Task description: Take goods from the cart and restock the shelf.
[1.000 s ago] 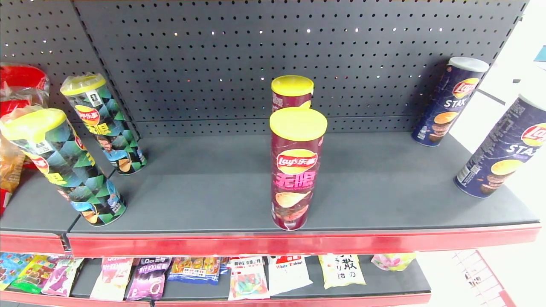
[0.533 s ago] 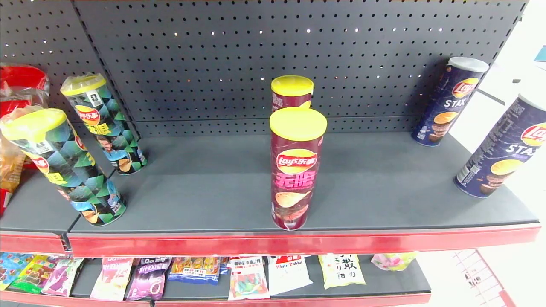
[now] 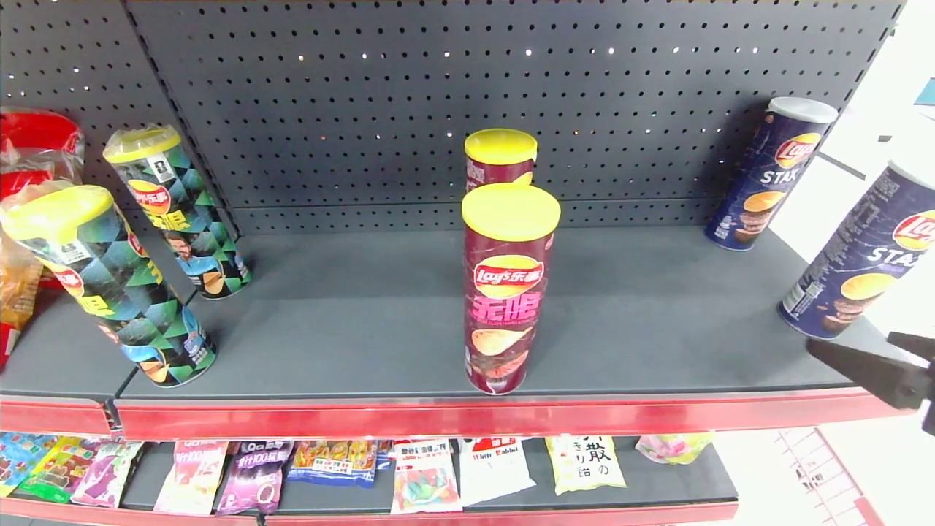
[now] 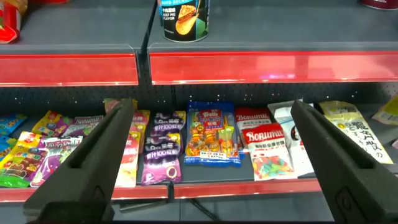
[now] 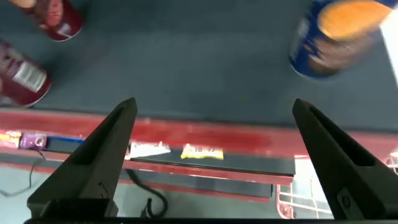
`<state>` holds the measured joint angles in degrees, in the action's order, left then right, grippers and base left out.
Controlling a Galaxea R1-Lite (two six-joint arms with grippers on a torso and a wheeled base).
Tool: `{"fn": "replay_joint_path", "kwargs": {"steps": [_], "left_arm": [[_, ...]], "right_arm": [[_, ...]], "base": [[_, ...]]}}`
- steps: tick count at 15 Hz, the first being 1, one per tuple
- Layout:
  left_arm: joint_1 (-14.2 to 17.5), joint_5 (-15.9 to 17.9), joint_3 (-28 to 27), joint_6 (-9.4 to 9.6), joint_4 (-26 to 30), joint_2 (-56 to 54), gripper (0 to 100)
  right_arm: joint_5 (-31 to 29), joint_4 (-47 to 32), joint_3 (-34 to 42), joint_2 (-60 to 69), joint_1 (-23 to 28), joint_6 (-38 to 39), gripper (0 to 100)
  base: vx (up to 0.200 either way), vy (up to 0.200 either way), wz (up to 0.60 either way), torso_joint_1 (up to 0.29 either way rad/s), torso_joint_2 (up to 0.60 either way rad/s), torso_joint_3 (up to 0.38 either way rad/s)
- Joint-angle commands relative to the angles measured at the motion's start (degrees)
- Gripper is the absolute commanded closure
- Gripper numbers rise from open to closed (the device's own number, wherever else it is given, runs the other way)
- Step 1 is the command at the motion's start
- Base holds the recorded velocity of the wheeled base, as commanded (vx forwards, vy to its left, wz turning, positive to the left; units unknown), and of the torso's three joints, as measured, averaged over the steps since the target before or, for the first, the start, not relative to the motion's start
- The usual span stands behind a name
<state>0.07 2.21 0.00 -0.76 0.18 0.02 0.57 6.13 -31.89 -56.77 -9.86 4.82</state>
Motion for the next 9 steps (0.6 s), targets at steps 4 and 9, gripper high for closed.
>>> {"fn": "replay_joint_path", "kwargs": {"steps": [4, 9], "left_arm": [[0.01, -0.01, 0.0, -0.04, -0.01, -0.02, 0], [0.01, -0.01, 0.0, -0.04, -0.01, -0.02, 0]], "right_arm": [[-13.32, 9.42, -9.59, -27.52, -17.3, -4.64, 0], [-19.21, 10.04, -13.37, -33.23, -24.24, -6.13, 0]], "base": [[0.0, 0.0, 0.0, 0.0, 0.0, 0.0], [0.0, 0.0, 0.0, 0.0, 0.0, 0.0]]}}
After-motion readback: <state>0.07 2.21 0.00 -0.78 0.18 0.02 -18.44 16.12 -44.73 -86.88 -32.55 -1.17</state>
